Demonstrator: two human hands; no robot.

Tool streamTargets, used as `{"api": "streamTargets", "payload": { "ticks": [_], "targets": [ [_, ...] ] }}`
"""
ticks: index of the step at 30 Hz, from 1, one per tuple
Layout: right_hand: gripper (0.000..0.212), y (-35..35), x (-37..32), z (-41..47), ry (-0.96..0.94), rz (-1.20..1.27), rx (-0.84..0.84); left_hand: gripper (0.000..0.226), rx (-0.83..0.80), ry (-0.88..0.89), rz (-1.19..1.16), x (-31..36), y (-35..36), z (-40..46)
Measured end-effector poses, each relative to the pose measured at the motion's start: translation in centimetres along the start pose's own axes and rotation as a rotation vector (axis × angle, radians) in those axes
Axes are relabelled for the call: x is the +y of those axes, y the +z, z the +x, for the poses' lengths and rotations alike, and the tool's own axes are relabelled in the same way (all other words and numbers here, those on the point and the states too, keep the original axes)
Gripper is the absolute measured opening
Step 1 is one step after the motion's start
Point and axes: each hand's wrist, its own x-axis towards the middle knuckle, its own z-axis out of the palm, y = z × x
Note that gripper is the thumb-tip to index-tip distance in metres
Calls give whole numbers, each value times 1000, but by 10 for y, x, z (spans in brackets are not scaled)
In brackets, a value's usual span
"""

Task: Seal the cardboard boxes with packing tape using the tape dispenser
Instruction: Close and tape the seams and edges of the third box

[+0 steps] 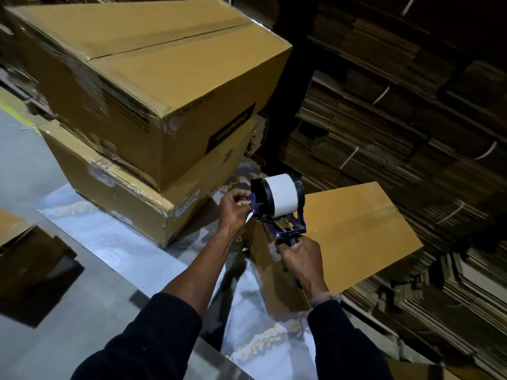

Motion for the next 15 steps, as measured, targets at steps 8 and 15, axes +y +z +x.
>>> {"api": "streamTargets", "payload": {
  "ticks": [8, 15],
  "targets": [
    [39, 1, 9, -9, 6, -1, 2, 32, -38, -2, -29, -7, -5, 11],
    [37, -9, 19, -22, 14, -24, 6, 32, -94, -9, -58, -25, -3, 12]
  ]
}}
